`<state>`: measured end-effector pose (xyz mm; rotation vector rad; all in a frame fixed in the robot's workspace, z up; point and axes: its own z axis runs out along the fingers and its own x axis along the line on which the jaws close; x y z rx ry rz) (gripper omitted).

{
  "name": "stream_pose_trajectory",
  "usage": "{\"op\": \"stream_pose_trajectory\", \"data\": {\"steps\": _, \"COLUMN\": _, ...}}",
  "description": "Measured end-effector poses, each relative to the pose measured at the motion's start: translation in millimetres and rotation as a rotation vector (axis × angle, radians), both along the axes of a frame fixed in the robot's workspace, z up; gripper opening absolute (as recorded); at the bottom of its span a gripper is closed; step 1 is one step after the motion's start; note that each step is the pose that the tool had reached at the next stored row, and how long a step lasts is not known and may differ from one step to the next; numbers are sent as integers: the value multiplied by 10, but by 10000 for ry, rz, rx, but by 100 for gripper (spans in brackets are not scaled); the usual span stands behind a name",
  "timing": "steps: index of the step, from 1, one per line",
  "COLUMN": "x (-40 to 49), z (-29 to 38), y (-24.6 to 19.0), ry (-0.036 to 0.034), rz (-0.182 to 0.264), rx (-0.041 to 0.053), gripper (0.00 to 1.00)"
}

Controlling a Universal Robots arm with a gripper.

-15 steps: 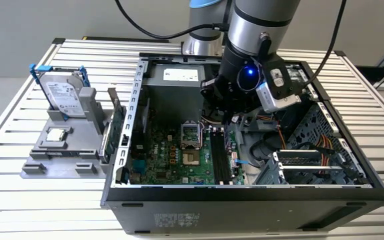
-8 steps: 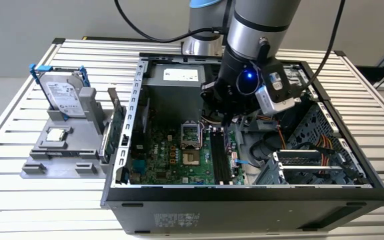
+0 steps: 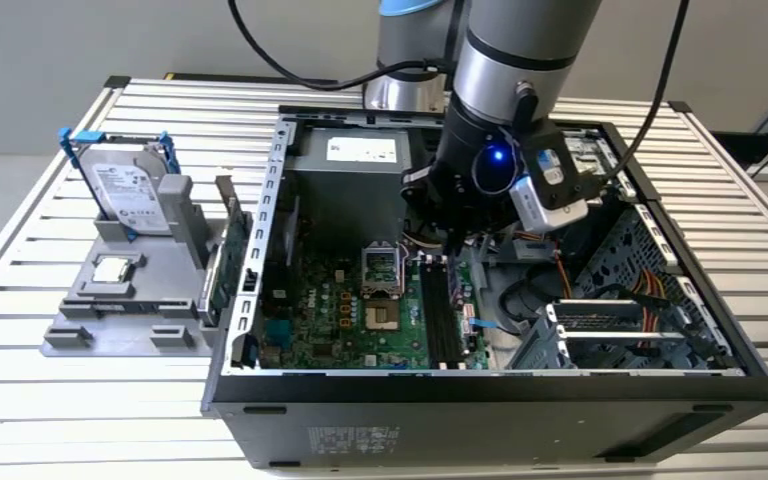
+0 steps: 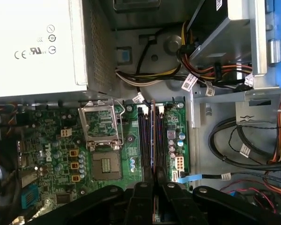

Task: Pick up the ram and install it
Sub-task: 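Insert the ram into the slot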

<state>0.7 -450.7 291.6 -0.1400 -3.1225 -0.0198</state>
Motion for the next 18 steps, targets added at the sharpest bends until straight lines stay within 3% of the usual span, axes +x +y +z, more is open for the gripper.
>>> {"op": "stream_pose_trajectory", "data": {"steps": 8, "x": 7, "z": -49, "y": 0, "ry": -177, "rz": 46, "rx": -18, "gripper": 0}}
{"op": "stream_pose_trajectory", "data": {"steps": 18, "x": 50, "z": -143, "y": 0, "ry": -189, "rz": 48, "rx": -26, "gripper": 0}}
